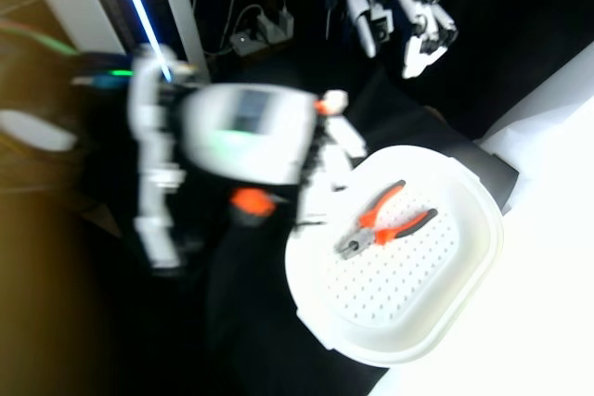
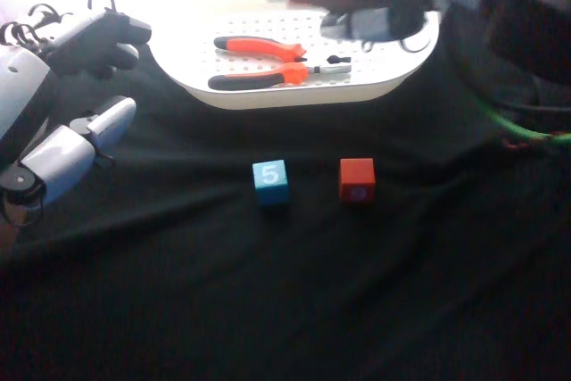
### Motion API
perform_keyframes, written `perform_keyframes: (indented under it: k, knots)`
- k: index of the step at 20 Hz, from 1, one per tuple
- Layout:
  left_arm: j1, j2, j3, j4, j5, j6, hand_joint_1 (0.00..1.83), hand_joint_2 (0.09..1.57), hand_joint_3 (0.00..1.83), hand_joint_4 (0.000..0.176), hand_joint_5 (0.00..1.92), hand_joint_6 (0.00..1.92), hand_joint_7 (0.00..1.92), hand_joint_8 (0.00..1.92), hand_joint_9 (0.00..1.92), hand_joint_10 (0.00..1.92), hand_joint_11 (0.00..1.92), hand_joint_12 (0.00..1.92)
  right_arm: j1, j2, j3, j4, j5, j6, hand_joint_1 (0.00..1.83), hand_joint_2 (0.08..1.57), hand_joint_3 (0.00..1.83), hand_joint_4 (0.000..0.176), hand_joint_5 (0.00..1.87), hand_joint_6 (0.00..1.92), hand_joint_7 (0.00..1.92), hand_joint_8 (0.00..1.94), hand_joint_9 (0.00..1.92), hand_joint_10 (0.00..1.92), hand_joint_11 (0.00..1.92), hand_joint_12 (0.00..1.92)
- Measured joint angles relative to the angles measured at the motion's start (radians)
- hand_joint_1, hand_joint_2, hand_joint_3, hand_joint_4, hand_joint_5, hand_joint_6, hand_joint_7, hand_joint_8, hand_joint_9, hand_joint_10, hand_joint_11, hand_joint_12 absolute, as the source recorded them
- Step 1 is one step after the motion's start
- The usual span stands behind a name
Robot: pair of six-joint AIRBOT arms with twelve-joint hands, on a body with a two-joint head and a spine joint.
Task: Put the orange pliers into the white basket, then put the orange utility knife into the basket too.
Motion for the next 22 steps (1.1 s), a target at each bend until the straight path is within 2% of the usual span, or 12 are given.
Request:
perform_keyframes:
  k: [2,3,5,6,7,9,10,11,13,15,17,22]
  knots:
    - [0.0,0.0,0.003,-0.006,-0.001,-0.003,0.7,1.46,0.0,0.0,0.27,0.62,0.47,0.68,0.38,1.08,0.08,1.65,0.0,-0.036,0.046,0.0,-0.056,0.0,1.31,1.23,0.0,0.086,0.88,1.92,1.08,1.94,1.23,1.92,1.33,1.92]
    - [0.0,-0.002,0.003,-0.009,-0.005,-0.005,1.0,1.45,0.02,0.0,0.25,1.67,0.52,1.72,0.43,1.16,0.23,1.66,0.0,-0.055,0.08,0.007,-0.106,0.0,1.31,1.21,0.0,0.025,0.86,1.92,0.97,1.94,1.08,1.92,1.2,1.92]
    - [0.0,-0.006,0.003,-0.004,-0.011,-0.01,0.98,1.47,0.0,0.0,0.26,1.91,0.53,1.73,0.43,1.19,0.22,1.67,0.0,-0.08,0.142,0.021,-0.184,-0.001,1.09,1.26,0.01,0.079,0.72,1.92,0.78,1.94,0.92,1.92,1.06,1.92]
    - [0.0,-0.006,0.003,-0.003,-0.012,-0.01,0.75,1.51,0.0,0.0,0.32,1.92,0.36,1.16,0.43,1.15,0.22,1.62,0.0,-0.085,0.159,0.022,-0.206,-0.001,0.95,1.33,0.02,0.0,0.6,1.71,0.55,1.94,0.72,1.92,0.87,1.92]
    - [0.0,-0.006,0.003,-0.004,-0.013,-0.011,0.93,1.48,0.0,0.0,0.28,1.92,0.49,1.61,0.43,1.12,0.23,1.6,0.0,-0.091,0.169,0.022,-0.227,-0.002,0.92,1.34,0.01,0.0,0.59,1.63,0.41,1.82,0.51,1.92,0.67,1.92]
    - [0.0,-0.006,0.003,0.0,-0.015,-0.013,0.98,1.46,0.0,0.0,0.28,1.92,0.53,1.71,0.42,1.08,0.18,1.61,0.0,-0.097,0.168,0.022,-0.243,-0.002,0.74,1.26,0.0,0.002,0.18,0.42,0.27,0.44,0.17,0.6,0.03,1.13]
    - [0.0,-0.006,0.003,0.005,-0.016,-0.013,0.77,1.51,0.0,0.0,0.33,1.92,0.36,1.12,0.42,1.06,0.19,1.57,0.0,-0.098,0.165,0.022,-0.244,-0.002,0.61,1.23,0.0,0.038,0.05,0.09,0.07,0.09,0.03,0.13,0.01,0.41]
    - [0.0,-0.009,0.005,0.002,-0.016,-0.013,0.72,1.51,0.0,0.0,0.34,1.9,0.38,0.82,0.42,1.01,0.17,1.55,0.0,-0.098,0.162,0.022,-0.241,-0.002,0.54,1.21,0.0,0.069,0.01,0.02,0.01,0.02,0.01,0.03,0.0,0.08]
    - [0.0,-0.012,0.006,-0.008,-0.015,-0.013,0.75,1.46,0.0,0.0,0.2,0.84,0.43,0.62,0.42,0.97,0.14,1.52,0.0,-0.1,0.15,0.034,-0.222,-0.002,0.49,1.17,0.0,0.106,0.0,0.0,0.0,0.0,0.0,0.0,0.0,0.0]
    - [0.0,-0.012,0.006,-0.007,-0.019,-0.013,0.77,1.44,0.0,0.0,0.26,0.65,0.5,0.43,0.44,0.85,0.12,1.5,0.0,-0.093,0.136,0.06,-0.199,-0.002,0.46,1.1,0.0,0.141,0.0,0.0,0.0,0.0,0.0,0.0,0.0,0.0]
    - [0.0,-0.012,0.006,-0.003,-0.019,-0.013,0.76,1.44,0.0,0.0,0.26,0.64,0.5,0.46,0.4,0.95,0.05,1.57,0.0,-0.052,0.1,0.071,-0.182,-0.002,0.46,1.08,0.0,0.106,0.0,0.0,0.0,0.0,0.0,0.0,0.0,0.0]
    - [0.002,-0.009,-0.002,-0.009,-0.023,-0.013,0.74,1.44,0.0,0.0,0.22,0.69,0.43,0.65,0.34,1.09,0.0,1.56,0.0,0.196,-0.15,0.081,0.006,-0.004,0.32,1.1,0.0,0.095,0.0,0.0,0.0,0.0,0.0,0.0,0.0,0.0]
